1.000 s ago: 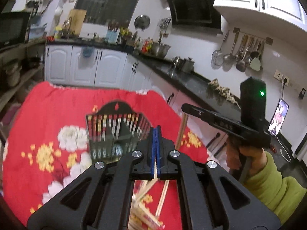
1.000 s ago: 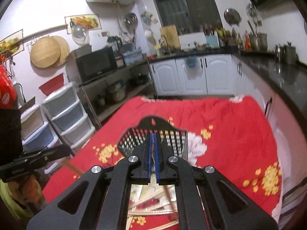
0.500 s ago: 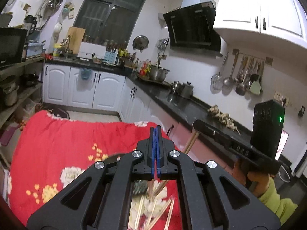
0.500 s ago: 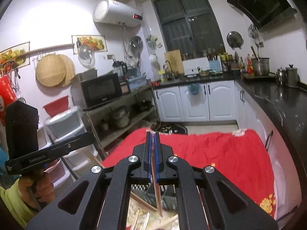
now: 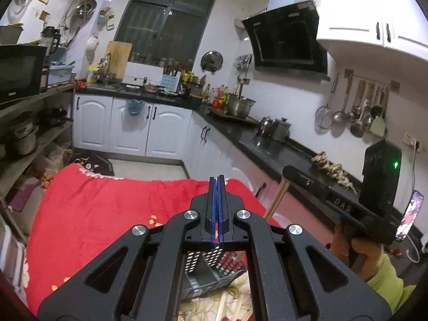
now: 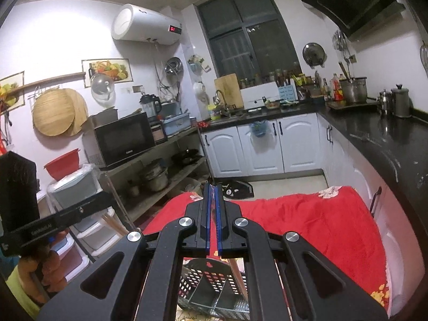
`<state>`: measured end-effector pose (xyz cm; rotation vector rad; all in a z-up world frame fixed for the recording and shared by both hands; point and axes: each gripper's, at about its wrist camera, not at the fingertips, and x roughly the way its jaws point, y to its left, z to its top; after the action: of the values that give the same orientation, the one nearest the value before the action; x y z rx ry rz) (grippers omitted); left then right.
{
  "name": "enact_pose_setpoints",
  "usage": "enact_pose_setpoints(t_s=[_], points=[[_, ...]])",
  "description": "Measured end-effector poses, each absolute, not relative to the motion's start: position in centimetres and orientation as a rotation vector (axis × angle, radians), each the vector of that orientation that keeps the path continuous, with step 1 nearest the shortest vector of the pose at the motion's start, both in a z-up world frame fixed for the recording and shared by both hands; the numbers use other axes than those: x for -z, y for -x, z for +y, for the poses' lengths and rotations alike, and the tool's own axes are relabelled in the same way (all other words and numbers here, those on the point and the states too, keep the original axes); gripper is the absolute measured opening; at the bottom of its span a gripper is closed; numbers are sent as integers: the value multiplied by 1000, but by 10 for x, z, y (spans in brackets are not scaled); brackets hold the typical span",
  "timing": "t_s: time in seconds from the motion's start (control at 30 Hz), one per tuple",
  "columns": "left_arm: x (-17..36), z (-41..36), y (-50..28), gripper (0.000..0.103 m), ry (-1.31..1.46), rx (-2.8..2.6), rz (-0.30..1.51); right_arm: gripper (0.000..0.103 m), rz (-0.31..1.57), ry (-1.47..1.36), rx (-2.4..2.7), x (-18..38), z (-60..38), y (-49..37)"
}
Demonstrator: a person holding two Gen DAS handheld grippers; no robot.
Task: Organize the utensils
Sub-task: 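Carry chopsticks over the green caddy and open both tools to drop them in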
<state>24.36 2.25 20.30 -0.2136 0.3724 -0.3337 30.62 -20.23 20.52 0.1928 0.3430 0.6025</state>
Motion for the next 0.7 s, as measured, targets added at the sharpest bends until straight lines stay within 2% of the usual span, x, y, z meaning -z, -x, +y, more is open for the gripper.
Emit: enact_pose_setpoints(t_s=[0.47,0.53,0.6,0.67,0.7], points=[[-158,36,-256,0,239,326,448,5,449,-194,-587,-157,-185,-317],[-152,37,-256,0,241,322,454,14,461,-194,-576,-151,-187,-315],[-147,38,-256,0,246,324,462,28,469,-199,-563,-146,-190,-313],[-141,39,-256,10,257,325,470,32,473,-195,-552,-142,-195,-312],[-138,40,-256,21,261,323,476,34,475,-193,-546,-140,-197,-311]])
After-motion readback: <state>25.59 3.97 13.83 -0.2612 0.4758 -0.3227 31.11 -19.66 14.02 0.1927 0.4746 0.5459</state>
